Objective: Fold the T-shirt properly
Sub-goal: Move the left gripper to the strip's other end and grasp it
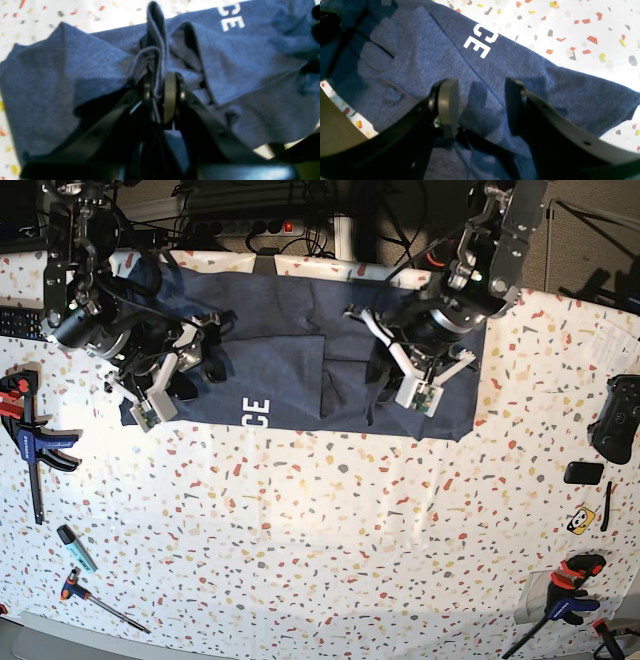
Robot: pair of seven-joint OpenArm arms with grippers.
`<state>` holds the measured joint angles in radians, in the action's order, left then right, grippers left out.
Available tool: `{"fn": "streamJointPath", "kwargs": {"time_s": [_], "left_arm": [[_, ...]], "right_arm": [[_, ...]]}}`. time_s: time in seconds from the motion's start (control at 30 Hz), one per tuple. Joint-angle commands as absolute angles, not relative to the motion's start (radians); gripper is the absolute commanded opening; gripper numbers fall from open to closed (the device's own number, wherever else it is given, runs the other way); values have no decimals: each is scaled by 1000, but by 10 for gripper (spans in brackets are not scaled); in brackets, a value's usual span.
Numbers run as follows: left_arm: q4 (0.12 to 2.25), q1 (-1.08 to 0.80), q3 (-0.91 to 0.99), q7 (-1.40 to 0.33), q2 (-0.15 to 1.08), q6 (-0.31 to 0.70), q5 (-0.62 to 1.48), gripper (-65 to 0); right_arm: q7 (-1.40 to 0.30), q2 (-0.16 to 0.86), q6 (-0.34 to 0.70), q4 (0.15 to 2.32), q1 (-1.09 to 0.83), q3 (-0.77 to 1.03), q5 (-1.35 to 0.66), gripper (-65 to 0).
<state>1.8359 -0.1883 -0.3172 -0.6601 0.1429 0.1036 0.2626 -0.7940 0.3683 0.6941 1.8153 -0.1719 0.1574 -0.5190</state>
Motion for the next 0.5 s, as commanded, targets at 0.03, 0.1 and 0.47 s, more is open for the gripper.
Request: {"fn": "streamJointPath", "kwargs": {"time_s": [0.03, 0.1, 0.47], "left_arm": [[1852, -180, -325, -635, 124, 134, 274, -650], [1852, -180, -331, -636, 112, 178, 271, -650], [1852, -179, -342, -589, 105, 250, 270, -377]], "right_arm": [[-773, 379, 698, 1835, -160, 164, -532, -352], [-774, 379, 698, 1835, -160, 164, -532, -352], [-774, 379, 698, 1835, -160, 164, -532, -352]]}}
